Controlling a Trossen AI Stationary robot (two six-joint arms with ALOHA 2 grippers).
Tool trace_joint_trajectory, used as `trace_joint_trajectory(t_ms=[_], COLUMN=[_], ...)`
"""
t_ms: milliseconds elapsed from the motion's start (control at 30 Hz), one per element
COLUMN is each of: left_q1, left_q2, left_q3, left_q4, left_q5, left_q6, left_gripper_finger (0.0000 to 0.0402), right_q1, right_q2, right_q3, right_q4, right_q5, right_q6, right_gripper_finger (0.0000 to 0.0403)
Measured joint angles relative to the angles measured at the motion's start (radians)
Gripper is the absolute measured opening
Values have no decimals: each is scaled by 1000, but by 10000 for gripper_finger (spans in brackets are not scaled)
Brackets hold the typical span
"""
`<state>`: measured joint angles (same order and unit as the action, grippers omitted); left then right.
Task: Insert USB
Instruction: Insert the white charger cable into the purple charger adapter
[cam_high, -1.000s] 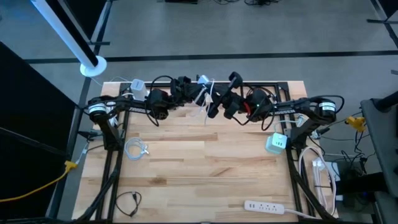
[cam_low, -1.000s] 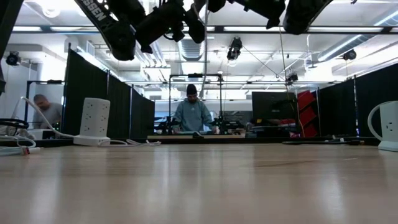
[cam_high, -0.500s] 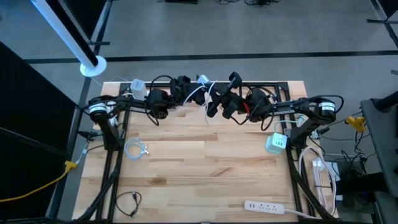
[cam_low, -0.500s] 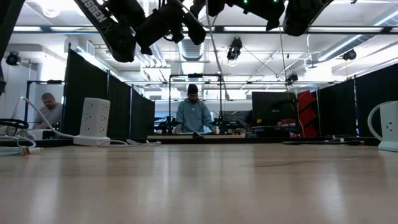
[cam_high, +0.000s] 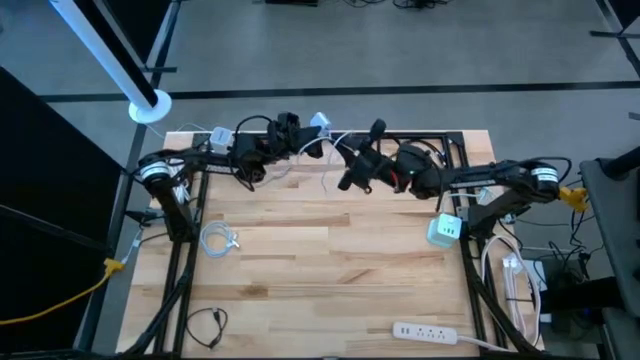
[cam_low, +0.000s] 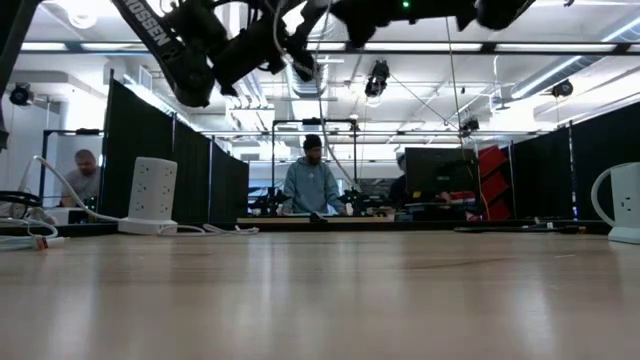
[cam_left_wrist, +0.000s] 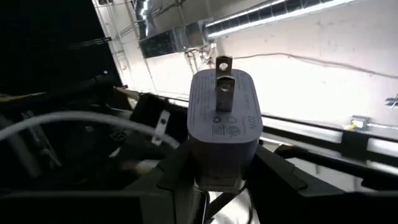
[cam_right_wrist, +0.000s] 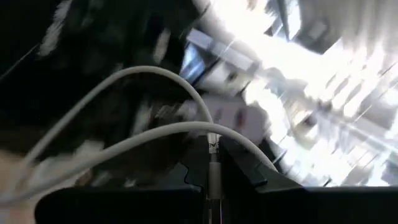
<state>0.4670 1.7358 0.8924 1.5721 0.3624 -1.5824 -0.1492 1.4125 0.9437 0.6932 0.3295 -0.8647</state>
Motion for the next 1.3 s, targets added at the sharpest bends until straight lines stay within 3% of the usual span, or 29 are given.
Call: trace_joint_trajectory(t_ms=[267,533,1000,1133,1300], left_q1=[93,125,146,147,147], left_q2=[-63,-103,-262,-294,-300], left_q3=[-129,-256,-352,-352,-351], left_q4=[0,0,-1,-9,-19], left_q5=[-1,-20,-22,-20,-20], left_q6=[64,83,306,370,396], left_gripper_finger=[118,118,118,118,118], right_q1=[5,-77,-185,-190,-190], right_q2=[-122,-91,116,170,248], right_q3=[0,0,0,0,0], right_q4=[-474,-730,-1363,-1468,-1468], right_q5=[213,215,-271,-346,-433], right_q6=[337,542,1069,1089,1023], right_gripper_finger=[16,16,16,16,16])
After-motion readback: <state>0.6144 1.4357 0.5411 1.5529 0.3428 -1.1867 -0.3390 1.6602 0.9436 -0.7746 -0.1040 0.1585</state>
